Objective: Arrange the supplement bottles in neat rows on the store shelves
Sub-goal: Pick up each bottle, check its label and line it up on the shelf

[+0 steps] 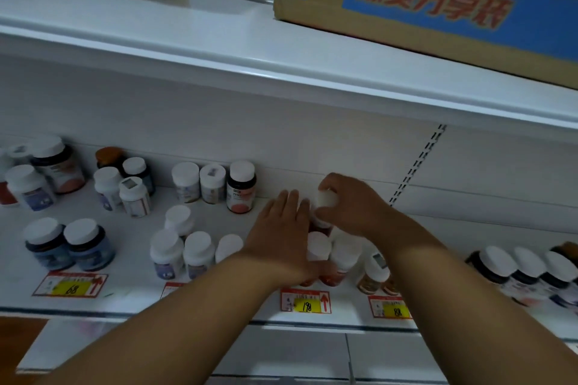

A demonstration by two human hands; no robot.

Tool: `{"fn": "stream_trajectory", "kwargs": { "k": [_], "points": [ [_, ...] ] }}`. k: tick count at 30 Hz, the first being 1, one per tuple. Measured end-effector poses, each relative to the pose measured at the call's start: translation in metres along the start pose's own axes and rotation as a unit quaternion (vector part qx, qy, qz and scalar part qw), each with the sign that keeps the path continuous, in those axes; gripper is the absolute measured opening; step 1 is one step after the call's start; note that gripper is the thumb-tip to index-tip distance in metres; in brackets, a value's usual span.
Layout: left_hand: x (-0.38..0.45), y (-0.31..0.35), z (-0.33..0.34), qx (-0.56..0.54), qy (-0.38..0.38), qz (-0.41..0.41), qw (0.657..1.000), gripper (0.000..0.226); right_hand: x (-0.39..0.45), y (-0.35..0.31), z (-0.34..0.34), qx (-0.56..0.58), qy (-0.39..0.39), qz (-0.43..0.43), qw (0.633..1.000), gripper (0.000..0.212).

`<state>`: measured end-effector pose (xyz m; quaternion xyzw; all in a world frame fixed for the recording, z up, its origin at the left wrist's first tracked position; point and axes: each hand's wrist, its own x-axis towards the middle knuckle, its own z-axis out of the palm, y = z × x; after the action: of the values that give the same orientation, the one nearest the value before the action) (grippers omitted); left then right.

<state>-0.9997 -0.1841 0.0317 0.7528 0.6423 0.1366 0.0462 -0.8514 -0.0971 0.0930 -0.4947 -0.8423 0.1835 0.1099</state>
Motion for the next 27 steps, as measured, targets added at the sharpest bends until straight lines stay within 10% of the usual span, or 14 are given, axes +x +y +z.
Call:
{"fn": "stream_trajectory", "kwargs": {
  "k": [10, 27],
  "points": [
    [0.001, -0.002, 0.01, 0.019, 0.009, 0.023, 1.0, 0.11, 0.006, 0.02, 0.031, 0.048, -0.092, -0.039, 0.994, 0.035],
    [-0.023, -0.043, -0.015, -0.166, 0.037, -0.02, 0.985, 0.109, 0.049, -0.024, 0.035, 0.016, -0.011, -0.032, 0.999, 0.027]
  ]
}}
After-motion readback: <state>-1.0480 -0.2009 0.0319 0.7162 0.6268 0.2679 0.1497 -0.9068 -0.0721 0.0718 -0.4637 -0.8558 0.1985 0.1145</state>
